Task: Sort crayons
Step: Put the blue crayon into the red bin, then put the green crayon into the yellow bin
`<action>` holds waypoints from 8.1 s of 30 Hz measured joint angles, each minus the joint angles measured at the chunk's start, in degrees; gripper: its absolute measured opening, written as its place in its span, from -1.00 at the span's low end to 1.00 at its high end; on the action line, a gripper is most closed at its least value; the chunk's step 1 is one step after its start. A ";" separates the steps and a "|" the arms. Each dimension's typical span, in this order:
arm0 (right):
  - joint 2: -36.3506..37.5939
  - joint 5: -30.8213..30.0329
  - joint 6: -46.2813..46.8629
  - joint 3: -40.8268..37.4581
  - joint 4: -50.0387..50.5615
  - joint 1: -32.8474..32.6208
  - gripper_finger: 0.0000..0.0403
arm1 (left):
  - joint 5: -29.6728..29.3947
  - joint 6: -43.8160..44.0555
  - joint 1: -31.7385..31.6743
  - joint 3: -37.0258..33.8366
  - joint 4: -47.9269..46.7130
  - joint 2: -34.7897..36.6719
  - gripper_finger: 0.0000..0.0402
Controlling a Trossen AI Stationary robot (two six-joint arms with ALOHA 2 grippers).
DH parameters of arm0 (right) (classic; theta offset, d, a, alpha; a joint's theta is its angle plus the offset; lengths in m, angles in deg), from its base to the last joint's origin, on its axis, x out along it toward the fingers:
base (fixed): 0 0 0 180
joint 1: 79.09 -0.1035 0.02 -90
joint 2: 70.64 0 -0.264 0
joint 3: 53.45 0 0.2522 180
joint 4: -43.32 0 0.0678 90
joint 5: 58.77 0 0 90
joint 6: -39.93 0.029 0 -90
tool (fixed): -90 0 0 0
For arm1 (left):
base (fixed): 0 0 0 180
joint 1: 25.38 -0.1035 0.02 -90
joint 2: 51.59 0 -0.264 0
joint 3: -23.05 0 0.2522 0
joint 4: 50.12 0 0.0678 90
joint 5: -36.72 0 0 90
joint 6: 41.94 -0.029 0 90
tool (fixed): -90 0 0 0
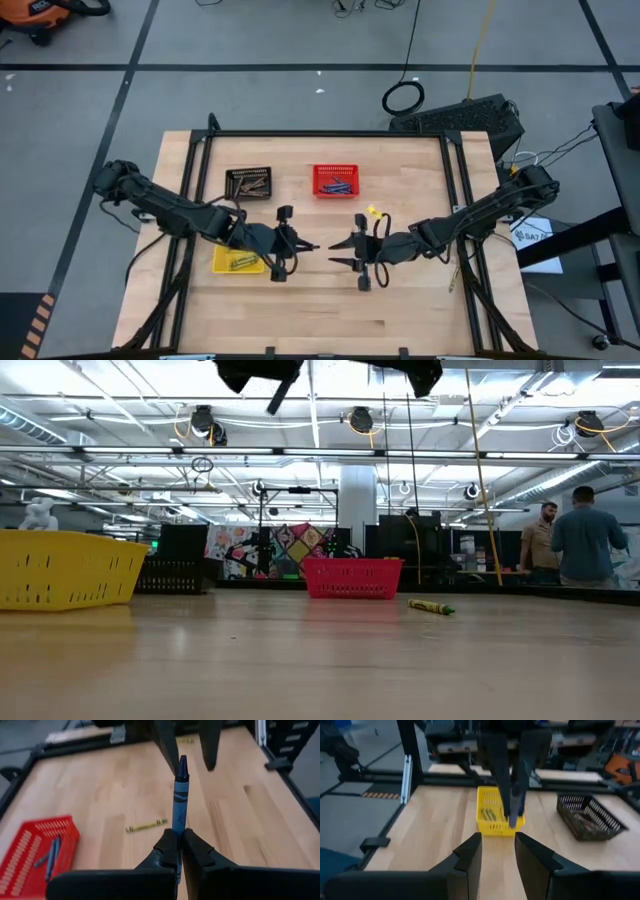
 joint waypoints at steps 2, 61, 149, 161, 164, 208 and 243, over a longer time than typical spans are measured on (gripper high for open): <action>0.00 -0.31 -0.86 0.00 -1.64 0.35 -0.48 | 0.12 -1.10 -0.49 0.02 2.33 -0.23 -0.99; 0.00 -1.47 -3.81 0.00 -3.46 14.02 -1.00 | 0.13 -10.85 -14.49 0.04 3.69 -0.40 -1.00; 14.56 28.66 46.90 0.00 67.44 24.52 -0.41 | 4.36 -9.05 -16.02 -0.02 -15.32 -0.38 -0.60; 14.56 26.72 68.73 0.00 70.27 7.94 -0.41 | 4.36 -9.07 -16.02 -0.02 -15.66 -0.38 -0.60; 14.53 25.13 74.77 0.00 70.61 3.19 -0.41 | 4.36 -9.06 -16.02 -0.02 -16.53 -0.38 -0.60; -2.85 20.96 126.73 -0.02 71.39 -31.33 -0.41 | 4.37 -6.11 -16.02 -0.02 -17.20 -0.38 -0.60; -4.96 30.19 135.40 -8.64 69.55 -34.76 -0.41 | 4.60 -4.52 -15.98 -0.04 -17.20 -0.38 -0.60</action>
